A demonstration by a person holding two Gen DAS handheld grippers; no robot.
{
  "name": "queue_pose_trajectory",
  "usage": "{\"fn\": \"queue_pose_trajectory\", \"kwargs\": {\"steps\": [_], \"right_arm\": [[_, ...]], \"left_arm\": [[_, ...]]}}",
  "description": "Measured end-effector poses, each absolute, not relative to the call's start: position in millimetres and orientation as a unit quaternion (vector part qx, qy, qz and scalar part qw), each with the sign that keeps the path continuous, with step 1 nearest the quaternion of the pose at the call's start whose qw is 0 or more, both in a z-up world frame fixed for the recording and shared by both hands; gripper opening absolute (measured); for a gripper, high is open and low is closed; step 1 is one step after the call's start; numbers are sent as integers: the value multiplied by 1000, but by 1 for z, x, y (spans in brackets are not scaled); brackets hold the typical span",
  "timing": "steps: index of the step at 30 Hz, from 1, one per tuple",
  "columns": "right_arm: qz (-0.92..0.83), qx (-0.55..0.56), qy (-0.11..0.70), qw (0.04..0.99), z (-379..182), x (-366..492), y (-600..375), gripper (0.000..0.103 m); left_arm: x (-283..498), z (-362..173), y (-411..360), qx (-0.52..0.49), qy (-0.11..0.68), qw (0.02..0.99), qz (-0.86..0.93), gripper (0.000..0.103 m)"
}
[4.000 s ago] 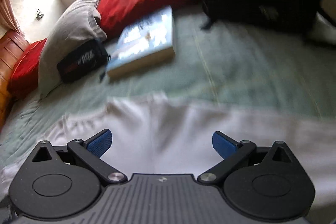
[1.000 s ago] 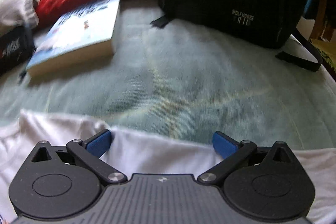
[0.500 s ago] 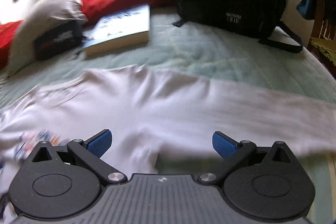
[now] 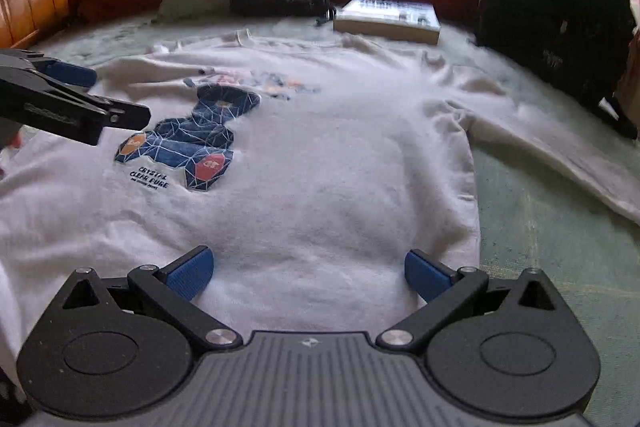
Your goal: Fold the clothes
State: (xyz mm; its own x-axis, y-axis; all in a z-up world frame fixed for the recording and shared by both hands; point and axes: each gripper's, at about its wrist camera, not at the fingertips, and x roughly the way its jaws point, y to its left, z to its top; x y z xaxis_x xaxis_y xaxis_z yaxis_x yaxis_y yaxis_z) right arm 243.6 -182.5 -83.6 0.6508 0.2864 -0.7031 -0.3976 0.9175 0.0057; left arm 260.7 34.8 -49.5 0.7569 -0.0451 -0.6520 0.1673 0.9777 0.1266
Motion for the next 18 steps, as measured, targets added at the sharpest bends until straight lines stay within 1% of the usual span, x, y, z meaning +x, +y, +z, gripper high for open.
{"fn": "queue_pose_trajectory", "kwargs": {"steps": [6, 10, 15, 18], "right_arm": [[197, -50, 372, 906, -90, 250, -190, 103], [203, -49, 371, 905, -92, 249, -191, 103], [207, -49, 366, 906, -93, 249, -193, 103], [208, -48, 367, 906, -93, 250, -193, 103]], "left_arm": [[227, -54, 11, 105, 333, 935, -67, 102], [219, -68, 10, 105, 365, 923, -67, 102], [211, -75, 29, 38, 405, 912, -51, 102], [206, -70, 27, 31, 403, 913, -54, 102]]}}
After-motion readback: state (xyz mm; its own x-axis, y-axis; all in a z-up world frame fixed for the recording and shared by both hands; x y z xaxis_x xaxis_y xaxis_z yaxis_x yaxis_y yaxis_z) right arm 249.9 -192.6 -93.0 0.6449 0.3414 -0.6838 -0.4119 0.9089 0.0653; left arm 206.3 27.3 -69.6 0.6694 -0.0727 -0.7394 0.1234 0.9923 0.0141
